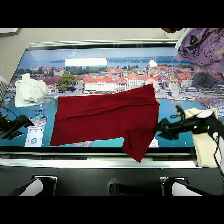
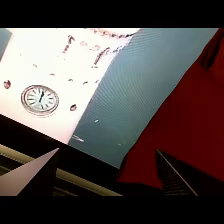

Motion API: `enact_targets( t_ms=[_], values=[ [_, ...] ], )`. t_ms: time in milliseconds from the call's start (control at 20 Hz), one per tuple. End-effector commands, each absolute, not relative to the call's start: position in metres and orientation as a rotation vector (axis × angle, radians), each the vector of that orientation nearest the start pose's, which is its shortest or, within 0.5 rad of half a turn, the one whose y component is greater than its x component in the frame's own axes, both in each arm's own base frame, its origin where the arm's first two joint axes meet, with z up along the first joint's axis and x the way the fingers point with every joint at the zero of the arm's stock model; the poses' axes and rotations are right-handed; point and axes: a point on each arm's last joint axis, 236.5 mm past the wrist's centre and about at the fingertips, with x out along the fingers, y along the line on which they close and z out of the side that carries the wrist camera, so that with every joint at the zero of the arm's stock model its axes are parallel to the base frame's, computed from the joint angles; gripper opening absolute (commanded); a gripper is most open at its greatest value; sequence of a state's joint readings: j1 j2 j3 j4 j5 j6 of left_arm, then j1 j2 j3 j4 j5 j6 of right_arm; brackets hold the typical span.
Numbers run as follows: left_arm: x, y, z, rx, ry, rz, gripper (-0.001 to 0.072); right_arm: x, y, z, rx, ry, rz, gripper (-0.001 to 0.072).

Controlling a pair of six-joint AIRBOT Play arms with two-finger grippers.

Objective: Fold the clothes and pants, and hang the long-sleeved shirts on hangers.

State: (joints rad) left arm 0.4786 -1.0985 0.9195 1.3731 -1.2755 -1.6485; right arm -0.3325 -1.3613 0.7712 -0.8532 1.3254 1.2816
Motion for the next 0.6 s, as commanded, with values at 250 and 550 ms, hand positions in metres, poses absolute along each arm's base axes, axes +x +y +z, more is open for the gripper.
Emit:
enact_targets(
  t_ms=[250,550],
  values=[
    [0.275,0.094,-0.016,-0.614,1.349,0.352,0.0716,0.234,0.085,-0.108,0.908,1.614,0.309,0.0514],
    [0.277,0.095,-0.016,-0.623,1.339,0.362,0.0716,0.228,0.096,-0.115,1.004,1.601,0.28,0.0306]
  ],
)
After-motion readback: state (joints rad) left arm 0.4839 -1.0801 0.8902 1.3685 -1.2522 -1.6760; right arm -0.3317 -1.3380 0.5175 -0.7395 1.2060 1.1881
